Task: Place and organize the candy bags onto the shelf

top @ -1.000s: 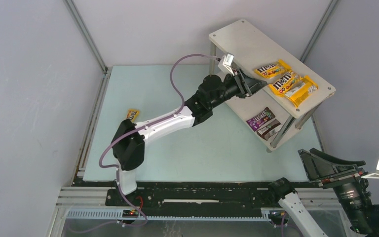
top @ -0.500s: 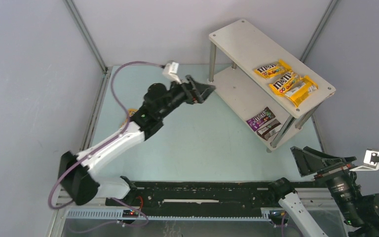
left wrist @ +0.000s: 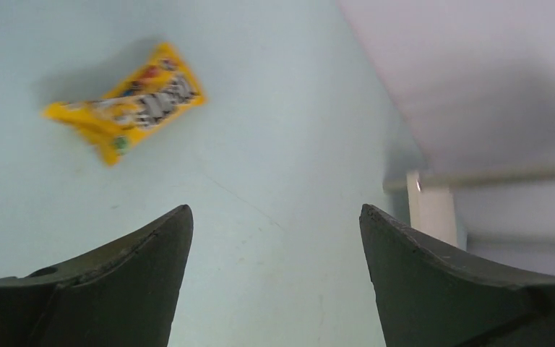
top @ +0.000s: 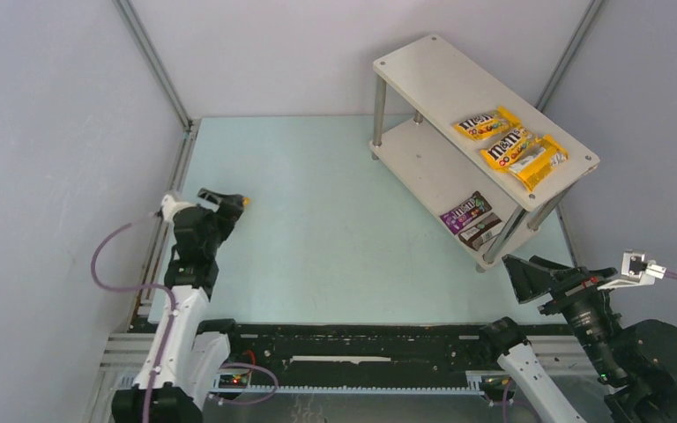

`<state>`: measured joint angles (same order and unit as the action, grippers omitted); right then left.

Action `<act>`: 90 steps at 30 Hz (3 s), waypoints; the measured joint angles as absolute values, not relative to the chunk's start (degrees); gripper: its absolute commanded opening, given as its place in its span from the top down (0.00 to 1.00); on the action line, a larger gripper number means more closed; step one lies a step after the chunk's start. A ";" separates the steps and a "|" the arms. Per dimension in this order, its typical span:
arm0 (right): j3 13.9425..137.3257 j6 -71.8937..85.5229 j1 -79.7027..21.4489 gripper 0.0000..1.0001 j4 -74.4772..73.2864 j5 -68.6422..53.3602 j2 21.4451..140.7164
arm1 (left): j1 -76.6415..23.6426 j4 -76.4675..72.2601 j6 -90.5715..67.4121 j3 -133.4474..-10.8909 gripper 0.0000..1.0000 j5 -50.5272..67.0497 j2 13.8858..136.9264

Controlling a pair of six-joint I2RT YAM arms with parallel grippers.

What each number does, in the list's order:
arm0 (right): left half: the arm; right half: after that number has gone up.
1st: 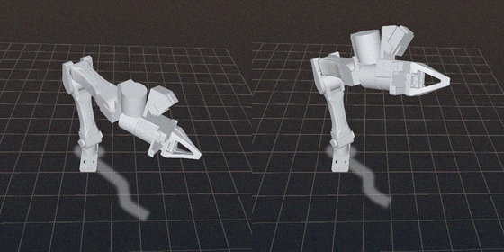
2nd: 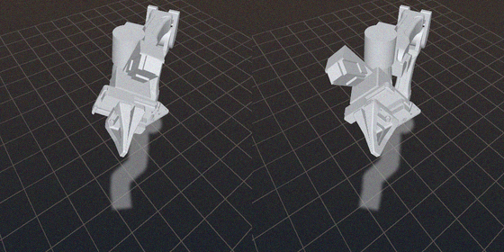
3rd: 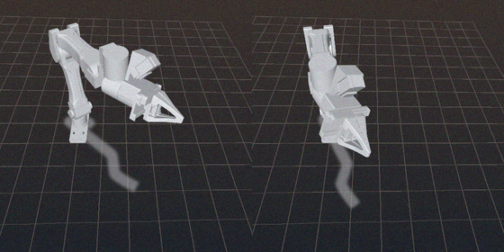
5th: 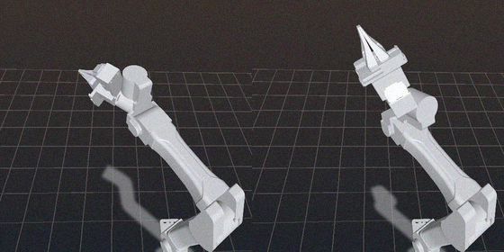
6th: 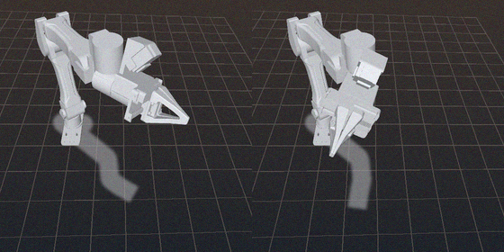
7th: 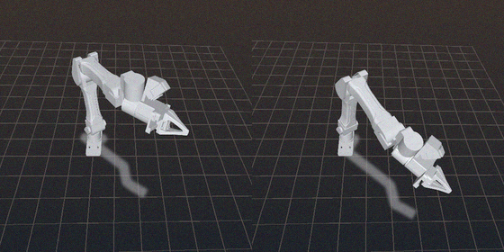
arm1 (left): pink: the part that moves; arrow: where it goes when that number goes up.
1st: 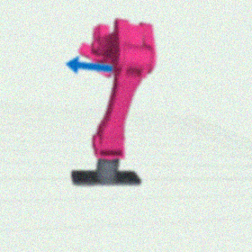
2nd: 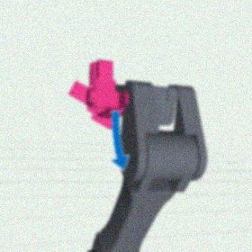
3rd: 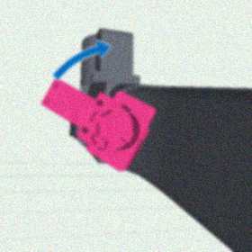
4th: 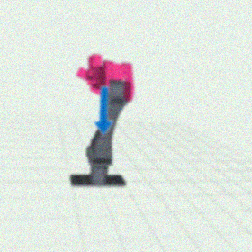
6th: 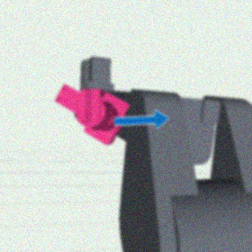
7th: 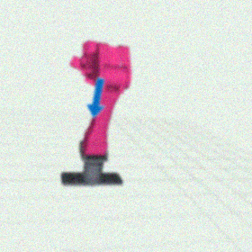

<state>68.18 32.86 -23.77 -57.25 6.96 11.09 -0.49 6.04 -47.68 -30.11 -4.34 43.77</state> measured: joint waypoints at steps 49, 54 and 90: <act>68.14 33.54 -24.47 0.02 -56.77 7.86 9.26 | 23.57 -31.55 -82.65 -20.97 0.76 14.50 85.65; 68.14 33.61 -24.47 0.02 -56.77 7.86 9.23 | 23.59 -34.54 -82.87 -20.40 0.86 15.68 85.65; 68.14 34.37 -24.47 0.02 -56.18 7.01 9.23 | 21.52 -28.32 -86.41 -26.83 0.30 18.96 92.49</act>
